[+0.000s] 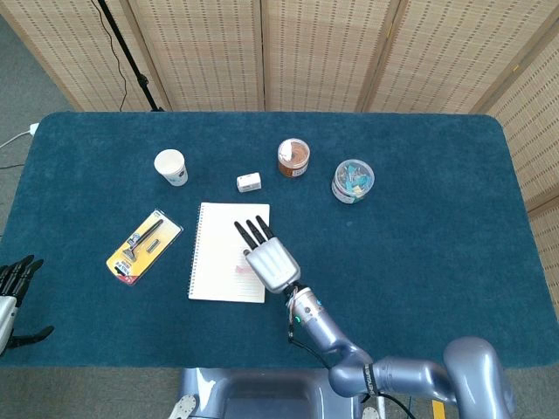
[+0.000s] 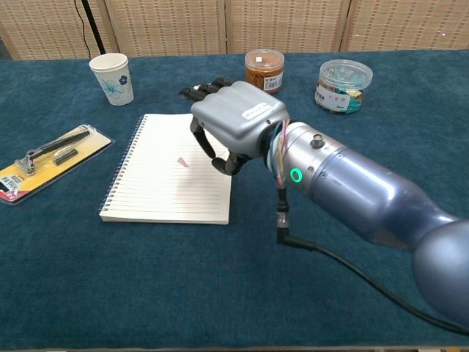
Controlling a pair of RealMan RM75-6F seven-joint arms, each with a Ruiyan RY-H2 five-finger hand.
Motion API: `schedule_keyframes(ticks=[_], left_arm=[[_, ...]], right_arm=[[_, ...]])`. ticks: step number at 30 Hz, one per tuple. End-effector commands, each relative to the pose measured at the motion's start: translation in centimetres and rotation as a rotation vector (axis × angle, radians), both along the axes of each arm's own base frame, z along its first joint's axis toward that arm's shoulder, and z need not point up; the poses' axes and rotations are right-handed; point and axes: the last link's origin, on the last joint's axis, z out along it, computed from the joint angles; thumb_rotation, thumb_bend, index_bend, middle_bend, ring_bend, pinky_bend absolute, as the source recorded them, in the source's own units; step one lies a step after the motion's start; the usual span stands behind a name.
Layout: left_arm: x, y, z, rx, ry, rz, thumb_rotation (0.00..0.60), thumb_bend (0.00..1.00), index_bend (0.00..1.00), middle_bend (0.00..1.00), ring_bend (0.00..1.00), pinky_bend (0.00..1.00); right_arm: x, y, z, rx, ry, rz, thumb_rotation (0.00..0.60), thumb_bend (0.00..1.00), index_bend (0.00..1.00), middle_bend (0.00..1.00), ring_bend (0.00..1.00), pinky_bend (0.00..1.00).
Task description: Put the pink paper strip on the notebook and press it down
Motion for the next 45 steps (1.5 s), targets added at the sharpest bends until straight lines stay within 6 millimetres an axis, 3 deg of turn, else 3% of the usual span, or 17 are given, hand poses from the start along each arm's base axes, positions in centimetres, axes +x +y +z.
schedule_keyframes(ticks=[1,19,30,33,39,42,45], left_arm=[[0.0,0.0,0.0,-0.003,-0.001,0.000,0.600,0.00,0.00,0.00,0.00,0.00],[-0.1,-0.2,0.2,-0.016,-0.018,0.007,0.600,0.00,0.00,0.00,0.00,0.00],[-0.3,-0.2,0.5,-0.014,-0.030,0.008,0.600,0.00,0.00,0.00,0.00,0.00],[-0.3,-0.2,0.6,-0.011,-0.030,0.008,0.600,0.00,0.00,0.00,0.00,0.00],[-0.2,-0.4,0.6,-0.013,-0.034,0.006,0.600,0.00,0.00,0.00,0.00,0.00],[-0.2,-0.5,0.7,-0.009,-0.038,0.004,0.600,0.00,0.00,0.00,0.00,0.00],[-0.3,-0.5,0.8,-0.008,-0.041,0.005,0.600,0.00,0.00,0.00,0.00,0.00]], right_arm=[[1.1,0.3,-1.1,-0.020,0.020,-0.009,0.600,0.61,0.59,0.00,0.00,0.00],[1.7,-0.5,-2.9,-0.079,0.069,-0.069,0.600,0.61,0.59,0.00,0.00,0.00],[1.0,-1.8,-3.0,-0.136,0.127,-0.068,0.600,0.61,0.59,0.00,0.00,0.00],[1.0,-1.8,-2.8,-0.138,0.128,-0.062,0.600,0.61,0.52,0.00,0.00,0.00],[1.1,-1.3,-2.6,-0.128,0.149,-0.058,0.600,0.61,0.22,0.00,0.00,0.00],[1.3,-0.9,-2.6,-0.123,0.153,-0.053,0.600,0.61,0.14,0.00,0.00,0.00],[1.5,-0.6,-2.4,-0.128,0.157,-0.043,0.600,0.61,0.13,0.00,0.00,0.00]])
